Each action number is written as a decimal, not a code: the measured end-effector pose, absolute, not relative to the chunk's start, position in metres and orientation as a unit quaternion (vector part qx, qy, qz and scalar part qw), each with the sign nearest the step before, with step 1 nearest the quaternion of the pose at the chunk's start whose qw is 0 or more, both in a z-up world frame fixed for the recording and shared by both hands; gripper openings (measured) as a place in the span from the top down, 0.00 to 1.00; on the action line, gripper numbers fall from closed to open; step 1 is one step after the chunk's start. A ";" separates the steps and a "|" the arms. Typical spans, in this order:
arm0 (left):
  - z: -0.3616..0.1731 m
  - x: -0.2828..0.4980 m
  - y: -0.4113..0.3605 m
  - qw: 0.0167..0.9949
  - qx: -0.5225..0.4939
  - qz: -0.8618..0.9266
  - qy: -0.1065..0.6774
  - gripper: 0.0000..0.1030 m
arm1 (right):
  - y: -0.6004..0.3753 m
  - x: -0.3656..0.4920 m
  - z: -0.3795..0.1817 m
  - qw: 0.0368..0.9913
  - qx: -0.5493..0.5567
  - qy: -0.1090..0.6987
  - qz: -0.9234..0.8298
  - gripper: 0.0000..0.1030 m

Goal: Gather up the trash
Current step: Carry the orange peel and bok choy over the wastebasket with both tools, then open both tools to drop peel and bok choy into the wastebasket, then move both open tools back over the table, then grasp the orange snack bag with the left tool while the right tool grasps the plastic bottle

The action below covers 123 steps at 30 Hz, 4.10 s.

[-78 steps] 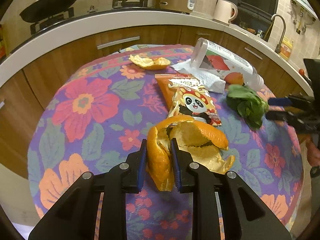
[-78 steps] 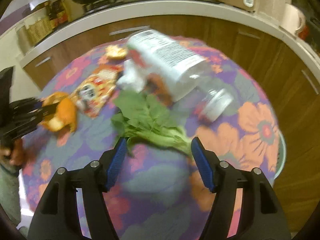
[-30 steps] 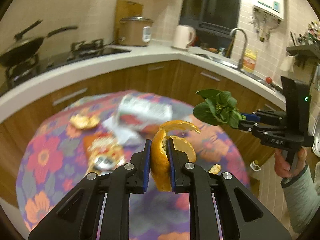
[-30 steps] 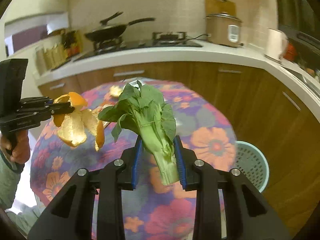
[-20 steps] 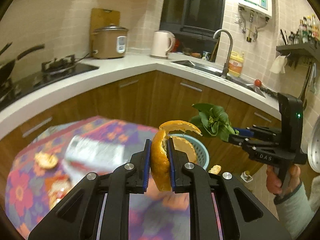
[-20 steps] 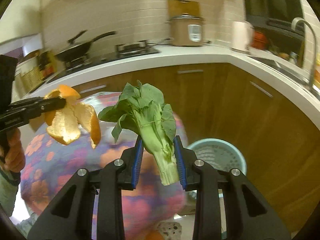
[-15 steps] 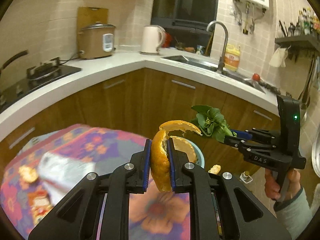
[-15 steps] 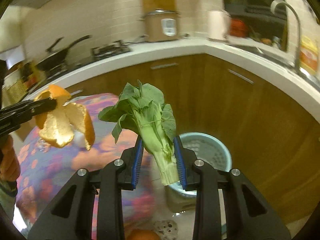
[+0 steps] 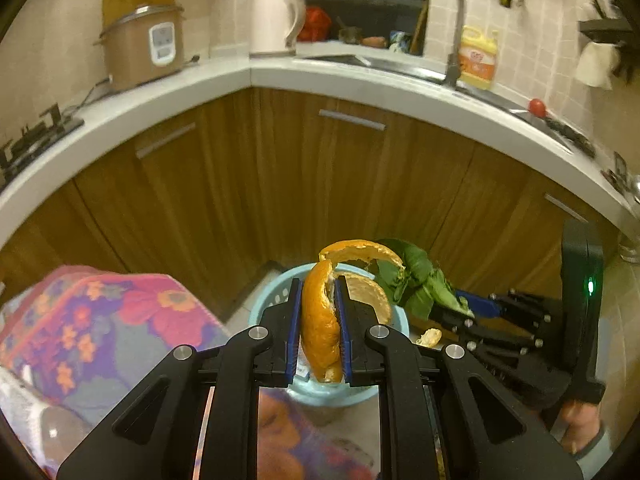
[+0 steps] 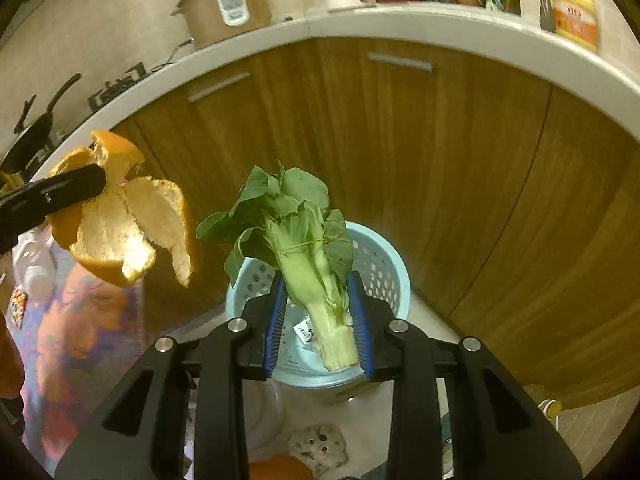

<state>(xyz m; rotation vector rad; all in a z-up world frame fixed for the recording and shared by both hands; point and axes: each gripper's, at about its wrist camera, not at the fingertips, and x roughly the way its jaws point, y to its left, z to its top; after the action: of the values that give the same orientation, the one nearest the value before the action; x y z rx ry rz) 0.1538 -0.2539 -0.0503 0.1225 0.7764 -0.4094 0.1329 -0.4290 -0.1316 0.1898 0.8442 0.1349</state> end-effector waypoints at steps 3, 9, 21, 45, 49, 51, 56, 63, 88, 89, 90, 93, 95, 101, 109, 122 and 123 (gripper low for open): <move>-0.063 0.172 -0.258 0.904 0.027 -0.165 0.394 0.86 | -0.432 0.145 -0.149 0.904 0.087 0.416 0.054 0.74; -0.098 0.188 -0.272 0.902 -0.056 -0.066 0.423 0.86 | -0.438 0.174 -0.183 0.898 0.087 0.428 0.052 0.74; -0.160 0.203 -0.286 0.887 -0.084 0.022 0.454 0.86 | -0.439 0.205 -0.234 0.879 0.046 0.471 0.055 0.73; -0.162 0.206 -0.278 0.875 -0.106 -0.010 0.472 0.61 | -0.443 0.201 -0.250 0.869 0.065 0.487 0.052 0.53; -0.132 0.189 -0.281 0.883 -0.117 -0.041 0.452 0.60 | -0.442 0.186 -0.225 0.878 0.080 0.470 0.048 0.53; -0.116 0.178 -0.282 0.888 -0.119 -0.053 0.440 0.56 | -0.441 0.176 -0.207 0.884 0.089 0.456 0.047 0.53; -0.064 0.145 -0.269 0.905 -0.115 -0.093 0.398 0.50 | -0.420 0.146 -0.156 0.901 0.091 0.421 0.045 0.53; -0.008 0.095 -0.216 0.930 -0.099 -0.107 0.337 0.44 | -0.362 0.104 -0.081 0.924 0.061 0.370 0.074 0.53; -0.019 -0.020 0.126 0.941 -0.091 0.019 0.327 0.24 | -0.105 0.069 -0.024 0.909 -0.100 0.342 0.219 0.46; -0.023 -0.019 0.136 0.937 -0.097 0.021 0.334 0.24 | -0.101 0.072 -0.025 0.907 -0.102 0.342 0.223 0.46; -0.028 -0.018 0.144 0.933 -0.101 0.027 0.344 0.24 | -0.099 0.074 -0.026 0.906 -0.102 0.343 0.226 0.46; -0.041 -0.012 0.162 0.923 -0.122 0.018 0.365 0.24 | -0.092 0.082 -0.025 0.903 -0.104 0.341 0.238 0.45; -0.050 -0.006 0.169 0.913 -0.141 -0.006 0.383 0.24 | -0.087 0.087 -0.024 0.902 -0.111 0.335 0.249 0.39; -0.073 0.020 0.163 0.895 -0.145 -0.023 0.422 0.27 | -0.078 0.106 -0.024 0.884 -0.128 0.341 0.294 0.30; -0.089 0.041 0.142 0.886 -0.102 -0.015 0.453 0.59 | -0.074 0.123 -0.028 0.864 -0.139 0.354 0.328 0.24; -0.087 0.034 0.140 0.895 -0.088 -0.006 0.438 0.83 | -0.055 0.133 -0.043 0.842 -0.176 0.375 0.345 0.19; -0.086 0.032 0.139 0.895 -0.087 -0.008 0.437 0.84 | -0.054 0.135 -0.044 0.839 -0.176 0.379 0.348 0.18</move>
<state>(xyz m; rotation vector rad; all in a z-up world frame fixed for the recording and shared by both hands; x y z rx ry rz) 0.0322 0.1392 -0.0863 -0.1795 0.9053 -0.0173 0.1353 -0.0544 -0.0436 -0.3730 0.8020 0.7354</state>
